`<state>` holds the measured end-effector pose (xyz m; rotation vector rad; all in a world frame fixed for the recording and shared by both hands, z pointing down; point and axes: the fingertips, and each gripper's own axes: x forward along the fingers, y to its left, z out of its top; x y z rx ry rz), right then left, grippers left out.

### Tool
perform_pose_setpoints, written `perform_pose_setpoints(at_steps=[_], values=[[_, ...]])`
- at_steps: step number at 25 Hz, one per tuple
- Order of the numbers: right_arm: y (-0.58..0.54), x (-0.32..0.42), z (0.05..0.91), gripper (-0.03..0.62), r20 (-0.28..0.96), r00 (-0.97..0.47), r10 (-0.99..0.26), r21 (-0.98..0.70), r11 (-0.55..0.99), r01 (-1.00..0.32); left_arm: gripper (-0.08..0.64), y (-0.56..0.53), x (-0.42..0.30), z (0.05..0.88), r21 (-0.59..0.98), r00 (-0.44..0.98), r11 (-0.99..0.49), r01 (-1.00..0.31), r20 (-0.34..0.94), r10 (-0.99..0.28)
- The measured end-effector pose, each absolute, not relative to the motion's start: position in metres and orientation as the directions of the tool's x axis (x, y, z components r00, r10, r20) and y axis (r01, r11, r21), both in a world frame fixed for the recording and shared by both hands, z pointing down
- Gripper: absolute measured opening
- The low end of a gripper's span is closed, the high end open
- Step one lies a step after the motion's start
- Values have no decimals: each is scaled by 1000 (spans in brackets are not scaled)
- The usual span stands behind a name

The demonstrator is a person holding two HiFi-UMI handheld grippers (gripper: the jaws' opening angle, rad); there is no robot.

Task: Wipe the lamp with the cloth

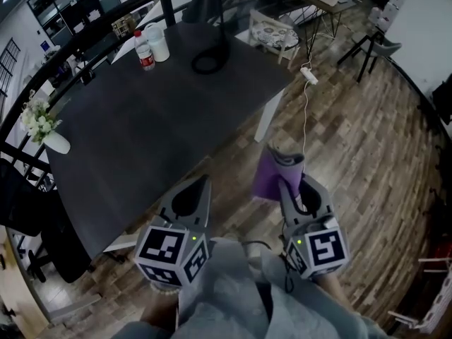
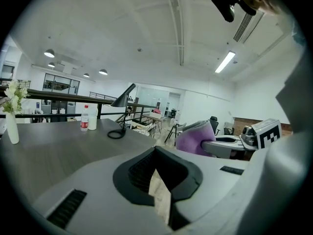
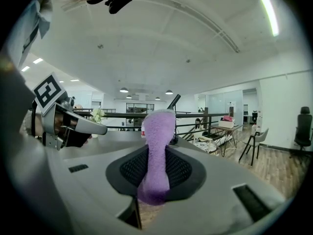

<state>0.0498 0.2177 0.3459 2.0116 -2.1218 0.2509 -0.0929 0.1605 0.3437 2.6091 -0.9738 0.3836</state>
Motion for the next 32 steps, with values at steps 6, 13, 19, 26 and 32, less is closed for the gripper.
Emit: perform_pose_setpoints(at_steps=[6, 13, 19, 26, 32], values=[[204, 54, 347, 86, 268, -32, -963, 32, 42, -999, 1, 146, -95, 347, 217, 730, -708, -672, 354, -584], [188, 54, 350, 86, 281, -47, -959, 34, 59, -998, 1, 131, -100, 349, 220, 715, -689, -690, 356, -602], [161, 54, 353, 86, 279, -98, -955, 24, 109, -994, 0, 116, -107, 348, 204, 674, -652, -730, 368, -640], [108, 62, 359, 86, 273, -182, -945, 15, 193, -981, 0, 78, -100, 350, 190, 620, -597, -779, 370, -691], [55, 82, 355, 86, 269, -241, -932, 22, 256, -966, 0, 39, -76, 347, 190, 584, -557, -809, 372, -721]])
